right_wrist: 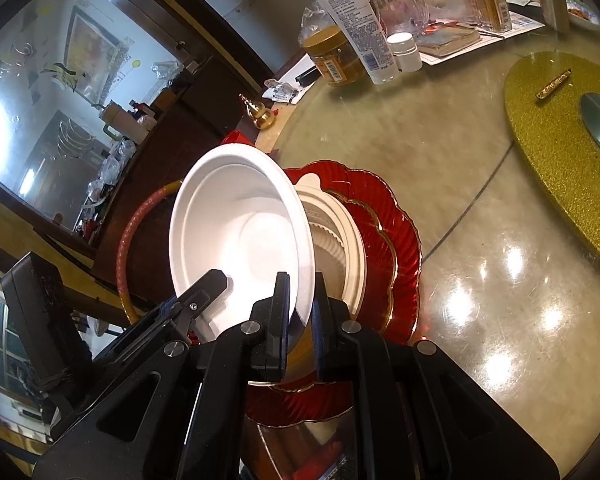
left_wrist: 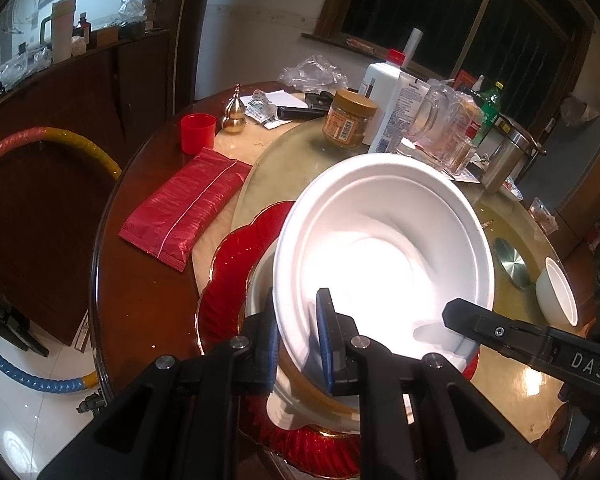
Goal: Organize plates and bowls
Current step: 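Lower the white foam bowl into the beige bowls and open the right tool, then move the right tool back to the remaining white foam bowl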
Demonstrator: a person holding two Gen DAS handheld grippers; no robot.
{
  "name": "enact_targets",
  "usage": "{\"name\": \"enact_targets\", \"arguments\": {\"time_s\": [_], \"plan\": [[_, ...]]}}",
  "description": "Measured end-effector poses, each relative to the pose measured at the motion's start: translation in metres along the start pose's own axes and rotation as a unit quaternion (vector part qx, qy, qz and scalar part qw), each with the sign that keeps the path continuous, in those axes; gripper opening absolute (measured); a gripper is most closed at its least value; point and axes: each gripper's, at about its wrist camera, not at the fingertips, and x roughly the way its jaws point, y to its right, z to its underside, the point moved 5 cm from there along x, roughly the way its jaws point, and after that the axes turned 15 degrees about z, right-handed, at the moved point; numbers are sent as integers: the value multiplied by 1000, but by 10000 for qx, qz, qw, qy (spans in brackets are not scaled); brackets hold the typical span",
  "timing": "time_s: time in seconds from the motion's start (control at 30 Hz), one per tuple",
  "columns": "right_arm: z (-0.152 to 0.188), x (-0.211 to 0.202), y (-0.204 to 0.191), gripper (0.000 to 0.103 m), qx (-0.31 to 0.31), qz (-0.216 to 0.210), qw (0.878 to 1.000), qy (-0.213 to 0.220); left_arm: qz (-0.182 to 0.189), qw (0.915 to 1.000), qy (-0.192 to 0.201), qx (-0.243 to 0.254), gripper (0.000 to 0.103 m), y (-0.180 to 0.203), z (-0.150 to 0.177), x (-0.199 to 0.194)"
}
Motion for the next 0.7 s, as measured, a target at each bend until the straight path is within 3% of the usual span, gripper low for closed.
{"name": "enact_targets", "arguments": {"time_s": [0.1,0.33,0.43,0.5,0.53,0.57,0.6,0.7], "plan": [[-1,-2,4,10,59,72,10000,33,6,10000,16,-30,17,-1,0,0],[-4,-10,13,21,207,128,9996,167,14,10000,54,-38,19,2,0,0],[-4,-12,18,21,248,133,9994,187,75,9999,108,-51,27,3,-1,-2],[-4,-14,21,30,312,118,9992,216,119,9997,231,-41,45,5,-2,-7],[-4,-16,23,43,349,107,9990,247,128,9994,311,-25,50,7,-3,-10],[-5,-19,26,51,423,56,9986,311,39,9992,393,3,68,8,-4,-13],[-5,-22,28,52,468,21,9983,347,-93,9986,524,37,82,9,-6,-18],[-6,-30,37,52,600,-61,9973,418,-117,9962,855,91,83,12,-10,-30]]}}
